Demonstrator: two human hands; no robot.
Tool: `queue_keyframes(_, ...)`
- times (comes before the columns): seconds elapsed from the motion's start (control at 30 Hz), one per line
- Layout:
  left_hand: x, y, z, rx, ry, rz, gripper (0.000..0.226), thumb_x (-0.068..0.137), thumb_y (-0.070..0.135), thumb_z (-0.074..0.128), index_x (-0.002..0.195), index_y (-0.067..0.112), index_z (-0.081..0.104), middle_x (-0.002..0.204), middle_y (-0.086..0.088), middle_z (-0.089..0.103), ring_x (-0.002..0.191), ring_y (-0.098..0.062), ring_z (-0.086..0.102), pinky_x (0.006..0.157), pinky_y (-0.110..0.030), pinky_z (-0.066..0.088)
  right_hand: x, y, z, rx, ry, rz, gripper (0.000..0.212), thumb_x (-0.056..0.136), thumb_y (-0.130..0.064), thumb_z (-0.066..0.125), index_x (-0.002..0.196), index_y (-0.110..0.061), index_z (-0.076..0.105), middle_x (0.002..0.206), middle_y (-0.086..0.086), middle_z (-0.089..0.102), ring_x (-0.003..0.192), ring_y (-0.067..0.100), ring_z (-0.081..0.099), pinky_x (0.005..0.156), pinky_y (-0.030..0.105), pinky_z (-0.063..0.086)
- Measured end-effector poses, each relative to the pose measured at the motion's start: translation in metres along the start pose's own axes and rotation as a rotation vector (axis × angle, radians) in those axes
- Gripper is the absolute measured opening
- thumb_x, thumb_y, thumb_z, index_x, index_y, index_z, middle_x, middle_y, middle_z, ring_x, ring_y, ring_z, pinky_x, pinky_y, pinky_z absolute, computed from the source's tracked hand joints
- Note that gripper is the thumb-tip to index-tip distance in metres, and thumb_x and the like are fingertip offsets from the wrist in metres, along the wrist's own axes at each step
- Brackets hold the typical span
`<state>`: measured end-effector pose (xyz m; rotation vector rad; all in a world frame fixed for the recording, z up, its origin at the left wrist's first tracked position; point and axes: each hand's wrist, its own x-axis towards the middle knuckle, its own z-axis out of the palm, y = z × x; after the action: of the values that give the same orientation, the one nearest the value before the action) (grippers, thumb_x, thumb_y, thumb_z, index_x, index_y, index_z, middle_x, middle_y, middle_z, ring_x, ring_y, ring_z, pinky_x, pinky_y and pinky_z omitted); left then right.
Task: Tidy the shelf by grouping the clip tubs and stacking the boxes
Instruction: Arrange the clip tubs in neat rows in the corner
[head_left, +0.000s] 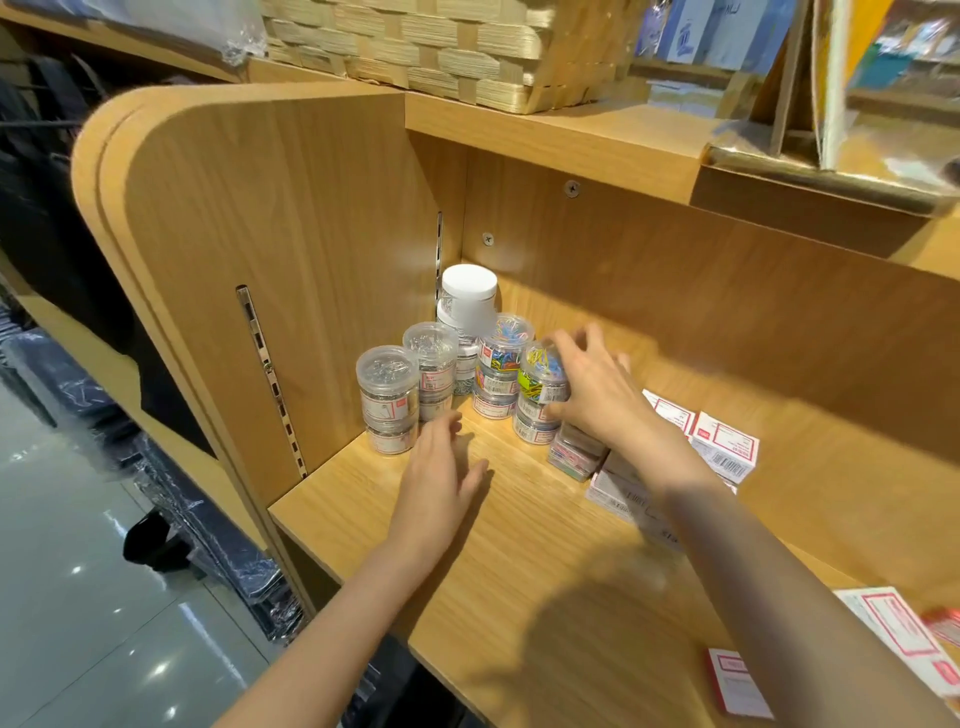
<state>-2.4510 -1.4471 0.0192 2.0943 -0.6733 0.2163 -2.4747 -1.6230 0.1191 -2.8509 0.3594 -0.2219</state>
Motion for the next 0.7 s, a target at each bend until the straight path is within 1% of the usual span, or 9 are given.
queue_keyframes(0.03, 0.007, 0.004, 0.01, -0.023, -0.039, -0.018, 0.053, 0.08, 0.014, 0.068, 0.126, 0.004, 0.043, 0.12, -0.009, 0.052, 0.113, -0.021, 0.049, 0.096, -0.026, 0.036, 0.0, 0.0, -0.001, 0.022, -0.016, 0.004, 0.068, 0.071, -0.02, 0.075, 0.125, -0.029, 0.034, 0.121, 0.006, 0.033, 0.109, 0.037, 0.043, 0.099, 0.046, 0.032)
queue_keyframes(0.1, 0.022, 0.015, 0.028, -0.059, -0.087, -0.073, 0.055, 0.08, 0.017, 0.069, 0.126, 0.004, 0.043, 0.124, -0.01, 0.051, 0.117, -0.023, 0.048, 0.096, -0.026, 0.034, 0.001, -0.001, -0.001, 0.038, -0.033, 0.016, 0.067, 0.072, -0.019, 0.075, 0.123, -0.032, 0.033, 0.119, 0.005, 0.037, 0.112, 0.036, 0.041, 0.099, 0.051, 0.035)
queue_keyframes(0.13, 0.029, 0.02, 0.036, -0.072, -0.094, -0.1, 0.054, 0.08, 0.018, 0.07, 0.126, 0.005, 0.044, 0.124, -0.01, 0.052, 0.117, -0.023, 0.048, 0.095, -0.025, 0.033, 0.002, 0.0, -0.001, 0.027, -0.028, 0.018, 0.066, 0.073, -0.016, 0.073, 0.123, -0.031, 0.033, 0.118, 0.005, 0.039, 0.112, 0.036, 0.042, 0.099, 0.051, 0.034)
queue_keyframes(0.2, 0.04, 0.029, 0.05, -0.091, -0.085, -0.125, 0.055, 0.079, 0.018, 0.07, 0.126, 0.006, 0.045, 0.122, -0.008, 0.053, 0.115, -0.022, 0.049, 0.093, -0.023, 0.033, 0.002, 0.0, -0.001, -0.01, -0.002, 0.011, 0.062, 0.074, -0.01, 0.069, 0.124, -0.025, 0.035, 0.118, 0.006, 0.042, 0.111, 0.036, 0.045, 0.1, 0.046, 0.031)
queue_keyframes(0.3, 0.047, 0.036, 0.061, -0.095, -0.035, -0.159, 0.056, 0.078, 0.018, 0.072, 0.126, 0.007, 0.046, 0.12, -0.008, 0.054, 0.113, -0.022, 0.049, 0.094, -0.029, 0.037, -0.001, -0.001, -0.002, -0.045, 0.01, -0.005, 0.057, 0.077, -0.005, 0.065, 0.125, -0.015, 0.035, 0.122, 0.01, 0.038, 0.11, 0.035, 0.049, 0.103, 0.042, 0.025)
queue_keyframes(0.37, 0.045, 0.038, 0.066, -0.078, -0.009, -0.17, 0.055, 0.077, 0.017, 0.07, 0.124, 0.007, 0.045, 0.119, -0.007, 0.052, 0.111, -0.022, 0.048, 0.09, -0.03, 0.038, -0.003, -0.002, -0.002, -0.08, 0.012, -0.034, 0.056, 0.078, -0.011, 0.065, 0.124, -0.013, 0.035, 0.122, 0.01, 0.036, 0.108, 0.033, 0.051, 0.102, 0.042, 0.024)
queue_keyframes(0.47, 0.043, 0.044, 0.07, -0.044, 0.029, -0.188, 0.054, 0.077, 0.013, 0.069, 0.123, 0.007, 0.041, 0.118, -0.008, 0.047, 0.11, -0.024, 0.046, 0.083, -0.029, 0.034, 0.0, -0.003, -0.004, -0.109, 0.017, -0.044, 0.056, 0.081, -0.029, 0.066, 0.125, -0.014, 0.034, 0.12, 0.011, 0.038, 0.108, 0.031, 0.05, 0.096, 0.041, 0.026)
queue_keyframes(0.57, 0.044, 0.044, 0.071, -0.044, 0.061, -0.195, 0.051, 0.078, 0.012, 0.069, 0.121, 0.007, 0.042, 0.117, -0.009, 0.046, 0.11, -0.026, 0.047, 0.085, -0.033, 0.036, 0.002, -0.005, -0.005, -0.089, 0.031, -0.031, 0.057, 0.079, -0.031, 0.066, 0.124, -0.015, 0.035, 0.118, 0.011, 0.04, 0.106, 0.032, 0.049, 0.092, 0.039, 0.026)
queue_keyframes(0.7, 0.039, 0.038, 0.068, -0.051, 0.074, -0.107, 0.047, 0.079, 0.011, 0.069, 0.118, 0.005, 0.043, 0.114, -0.01, 0.048, 0.108, -0.025, 0.047, 0.086, -0.031, 0.036, 0.001, -0.002, -0.008, -0.006, 0.001, -0.006, 0.058, 0.074, -0.032, 0.07, 0.121, -0.02, 0.037, 0.115, 0.007, 0.039, 0.103, 0.031, 0.045, 0.091, 0.039, 0.026)
